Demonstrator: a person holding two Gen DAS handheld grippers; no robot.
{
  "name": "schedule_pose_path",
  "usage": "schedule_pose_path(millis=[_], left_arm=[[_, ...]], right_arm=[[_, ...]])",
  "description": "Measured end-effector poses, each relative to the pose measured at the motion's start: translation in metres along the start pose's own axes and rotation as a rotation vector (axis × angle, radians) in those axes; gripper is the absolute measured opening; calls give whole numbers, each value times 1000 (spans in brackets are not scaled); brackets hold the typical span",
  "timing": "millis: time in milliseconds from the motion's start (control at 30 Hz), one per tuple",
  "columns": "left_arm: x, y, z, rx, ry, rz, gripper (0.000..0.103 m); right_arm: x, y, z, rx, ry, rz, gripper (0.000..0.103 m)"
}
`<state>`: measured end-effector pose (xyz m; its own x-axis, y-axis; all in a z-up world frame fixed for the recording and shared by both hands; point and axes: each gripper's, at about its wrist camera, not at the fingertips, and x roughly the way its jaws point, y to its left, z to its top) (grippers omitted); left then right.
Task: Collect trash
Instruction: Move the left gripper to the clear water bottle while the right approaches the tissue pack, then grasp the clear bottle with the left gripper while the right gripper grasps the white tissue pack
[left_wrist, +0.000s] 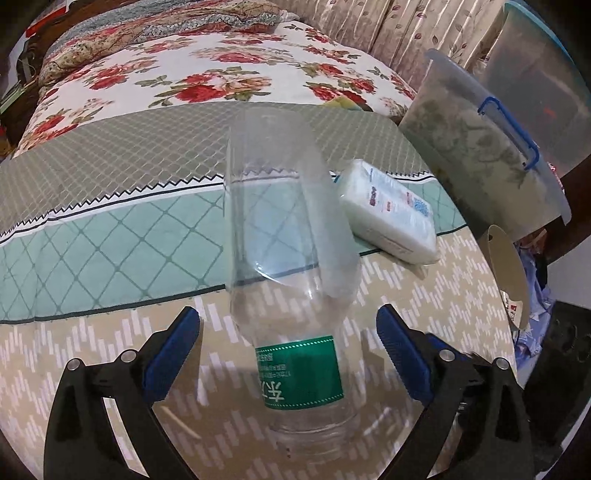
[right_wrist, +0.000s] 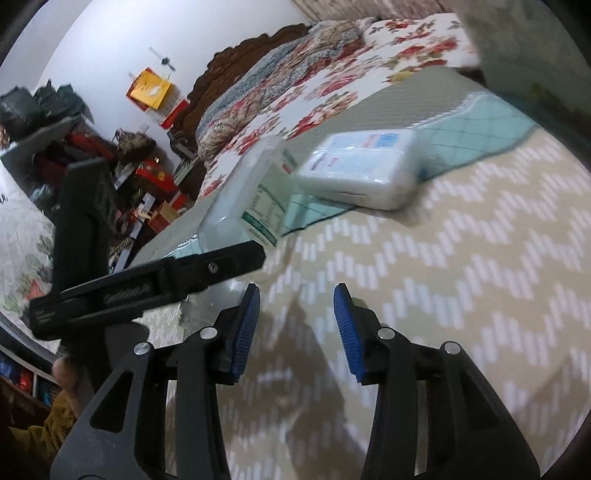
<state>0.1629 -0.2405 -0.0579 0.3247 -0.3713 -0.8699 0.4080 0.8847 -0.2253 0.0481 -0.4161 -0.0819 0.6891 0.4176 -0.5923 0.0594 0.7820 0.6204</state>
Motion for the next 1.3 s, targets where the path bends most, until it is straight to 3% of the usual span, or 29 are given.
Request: schedule_pose_path(millis=[100,133,333,700,1300], left_arm=[[0,-3,-2,41,-17,48,59],[0,-4,-3,56,-17,47,58],[-11,3,-17,66,-21,39,57],[-39,28,-61,110,-120,82,57],[-42,34,-61,101,-129,48,58]], right_arm=[[-14,-14,-5,56,-42,12,46],[-19,-20,-6,88,-63,24,46],[-21,-45,3,207,-107,59,46],[-21,-39,5,173,-108,6,50],[-16,-32,5,144,-105,-59,51]])
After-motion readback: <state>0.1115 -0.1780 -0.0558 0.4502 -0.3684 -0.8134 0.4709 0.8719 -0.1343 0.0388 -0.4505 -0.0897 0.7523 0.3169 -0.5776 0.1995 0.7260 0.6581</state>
